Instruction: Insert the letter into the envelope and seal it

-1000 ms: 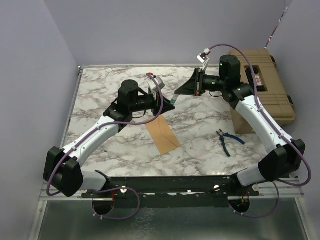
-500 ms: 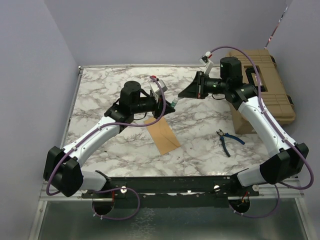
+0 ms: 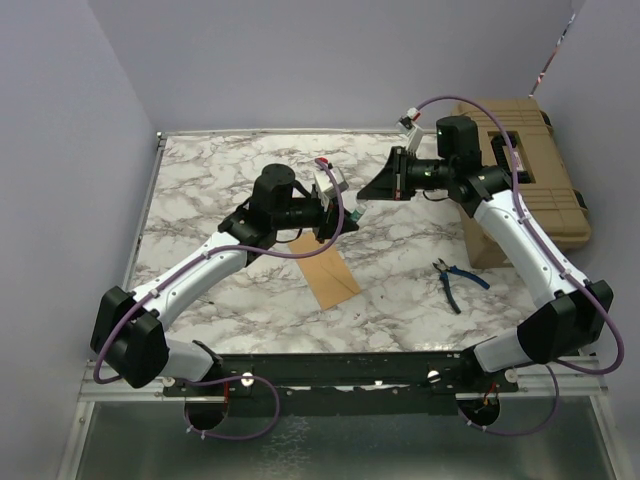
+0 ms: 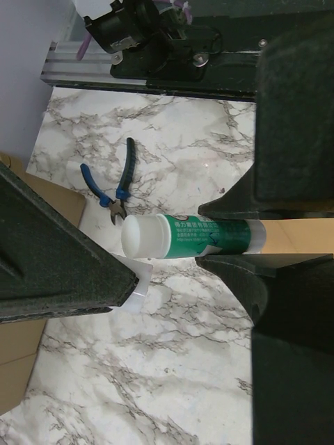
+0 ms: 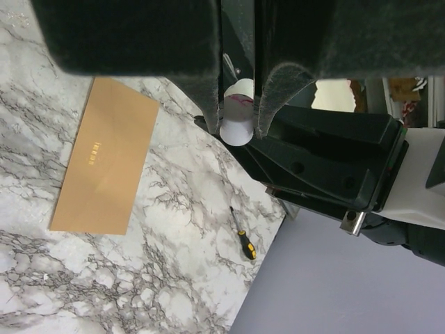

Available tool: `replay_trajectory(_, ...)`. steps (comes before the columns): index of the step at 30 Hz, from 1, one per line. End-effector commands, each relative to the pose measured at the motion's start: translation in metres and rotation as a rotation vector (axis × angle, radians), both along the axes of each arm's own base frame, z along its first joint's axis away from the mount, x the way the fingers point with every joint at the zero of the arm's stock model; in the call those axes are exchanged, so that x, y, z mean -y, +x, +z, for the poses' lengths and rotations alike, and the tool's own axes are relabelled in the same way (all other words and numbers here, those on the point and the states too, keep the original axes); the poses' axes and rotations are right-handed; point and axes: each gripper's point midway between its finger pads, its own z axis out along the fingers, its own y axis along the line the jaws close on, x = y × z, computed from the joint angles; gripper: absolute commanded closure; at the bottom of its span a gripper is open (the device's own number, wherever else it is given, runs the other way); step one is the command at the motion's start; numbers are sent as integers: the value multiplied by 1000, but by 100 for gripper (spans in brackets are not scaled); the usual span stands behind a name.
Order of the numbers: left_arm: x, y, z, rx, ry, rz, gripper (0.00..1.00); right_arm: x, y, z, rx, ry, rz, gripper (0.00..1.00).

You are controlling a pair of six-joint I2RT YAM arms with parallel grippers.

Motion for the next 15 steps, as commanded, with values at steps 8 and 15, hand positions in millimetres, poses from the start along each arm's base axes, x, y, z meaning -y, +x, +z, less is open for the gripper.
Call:
replay_trajectory(8,-5,5,5,48,10,31,100,7,-3,22,47,3,-56,99)
replay_trajectory(15,-5,9,6,61,13,48,100,17,-7,12,28,-65,-90,99)
